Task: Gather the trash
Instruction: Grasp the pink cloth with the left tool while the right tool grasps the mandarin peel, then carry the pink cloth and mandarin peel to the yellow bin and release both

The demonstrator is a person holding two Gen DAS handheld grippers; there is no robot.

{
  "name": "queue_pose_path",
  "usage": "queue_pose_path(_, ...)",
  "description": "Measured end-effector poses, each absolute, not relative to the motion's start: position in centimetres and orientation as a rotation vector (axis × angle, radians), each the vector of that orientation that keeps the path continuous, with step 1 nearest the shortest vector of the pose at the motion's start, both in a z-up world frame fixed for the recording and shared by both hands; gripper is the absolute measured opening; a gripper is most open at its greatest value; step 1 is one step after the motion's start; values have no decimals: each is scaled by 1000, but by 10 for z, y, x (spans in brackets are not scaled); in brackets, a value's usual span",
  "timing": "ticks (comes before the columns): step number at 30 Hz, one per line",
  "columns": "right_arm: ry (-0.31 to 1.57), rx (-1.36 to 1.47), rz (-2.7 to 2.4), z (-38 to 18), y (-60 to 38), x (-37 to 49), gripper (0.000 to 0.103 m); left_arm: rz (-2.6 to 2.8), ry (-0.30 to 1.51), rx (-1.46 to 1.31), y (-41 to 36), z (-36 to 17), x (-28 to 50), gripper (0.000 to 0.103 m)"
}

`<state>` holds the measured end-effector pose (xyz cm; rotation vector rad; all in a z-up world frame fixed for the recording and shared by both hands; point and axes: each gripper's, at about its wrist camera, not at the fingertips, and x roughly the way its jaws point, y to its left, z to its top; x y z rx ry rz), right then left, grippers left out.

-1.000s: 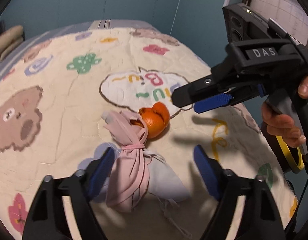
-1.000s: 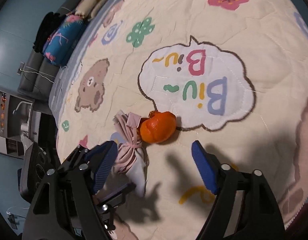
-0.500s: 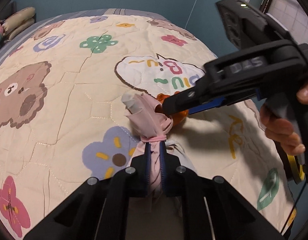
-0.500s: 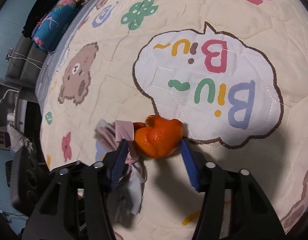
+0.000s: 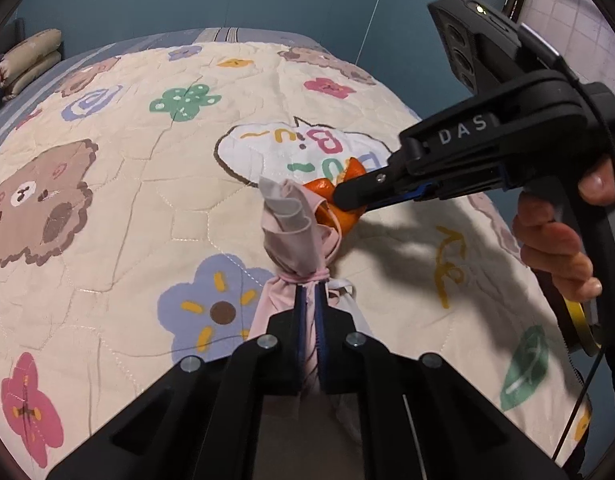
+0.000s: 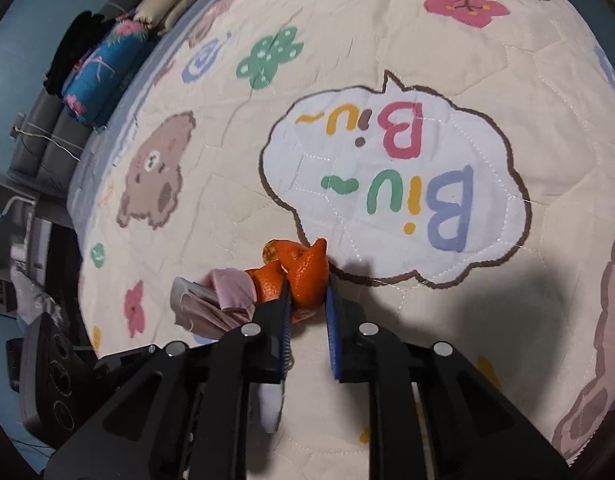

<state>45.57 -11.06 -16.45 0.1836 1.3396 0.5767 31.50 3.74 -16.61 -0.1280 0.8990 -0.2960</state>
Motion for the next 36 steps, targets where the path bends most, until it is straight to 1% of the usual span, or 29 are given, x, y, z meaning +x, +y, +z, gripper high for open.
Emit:
queue_pose_path(5, 1329, 202, 557, -161, -121, 453, 11, -305, 885, -140, 42, -156, 305, 4)
queue_pose_path(10, 1294, 224, 548, -150, -136, 445, 11, -313, 836, -157, 47, -135, 290, 4)
queue_pose_path(13, 1273, 256, 544, -142, -147, 440, 11, -311, 797, -171, 50, -117, 276, 4)
queue_pose_path(19, 1183, 290, 555, -107, -178, 413, 11, -276, 689, -159, 46, -70, 243, 4)
queue_pose_path(29, 1007, 370, 536, -43, -255, 341, 11, -320, 515, -126, 5, 5, 191, 4)
queue_pose_path(36, 893, 436, 459, -14, -326, 293, 11, -386, 442, -60, -43, 36, 170, 4)
